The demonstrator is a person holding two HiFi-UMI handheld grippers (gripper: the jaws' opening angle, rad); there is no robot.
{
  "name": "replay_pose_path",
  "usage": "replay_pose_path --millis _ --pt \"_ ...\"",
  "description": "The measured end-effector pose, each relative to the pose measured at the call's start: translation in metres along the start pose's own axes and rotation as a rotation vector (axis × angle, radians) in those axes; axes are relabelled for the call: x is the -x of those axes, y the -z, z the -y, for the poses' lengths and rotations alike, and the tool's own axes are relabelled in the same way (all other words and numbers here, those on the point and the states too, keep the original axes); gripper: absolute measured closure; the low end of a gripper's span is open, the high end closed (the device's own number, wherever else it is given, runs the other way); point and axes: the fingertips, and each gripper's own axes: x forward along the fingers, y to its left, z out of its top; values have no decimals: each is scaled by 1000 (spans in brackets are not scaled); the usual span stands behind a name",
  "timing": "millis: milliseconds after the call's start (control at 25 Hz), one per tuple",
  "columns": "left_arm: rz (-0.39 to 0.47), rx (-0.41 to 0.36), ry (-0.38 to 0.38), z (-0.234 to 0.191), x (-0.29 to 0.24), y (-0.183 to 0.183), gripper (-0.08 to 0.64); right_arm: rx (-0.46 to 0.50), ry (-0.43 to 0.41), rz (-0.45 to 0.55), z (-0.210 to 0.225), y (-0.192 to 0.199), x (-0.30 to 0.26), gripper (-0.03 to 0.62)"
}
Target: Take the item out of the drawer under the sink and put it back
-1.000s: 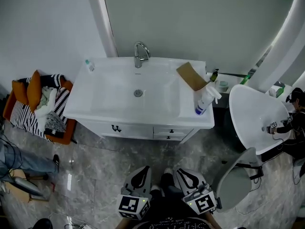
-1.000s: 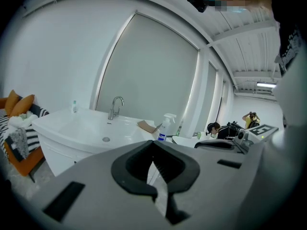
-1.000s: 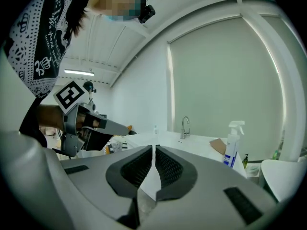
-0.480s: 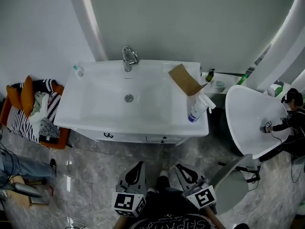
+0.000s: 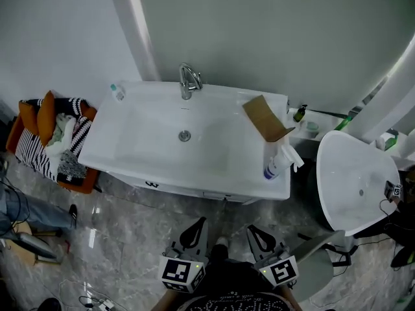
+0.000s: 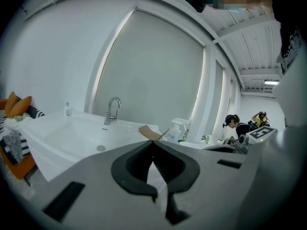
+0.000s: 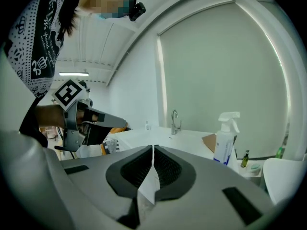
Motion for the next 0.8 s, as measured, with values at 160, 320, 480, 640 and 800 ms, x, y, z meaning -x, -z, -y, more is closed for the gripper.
replay_pose_path --millis 160,320,480,640,800 --pt "8 21 -27 -1 -2 3 560 8 -33 -11 5 5 -7 572" --pt "-19 22 -41 -3 2 10 560 -4 -36 -10 3 4 -8 572" --pt "-6 25 -42 -10 -3 4 560 -4 -15 -8 8 2 -10 572" --pt "-8 24 -9 -15 -10 2 560 -20 41 -13 12 5 -10 572" --pt "-42 9 44 -25 -19 -3 560 -34 104 -20 16 0 -20 572"
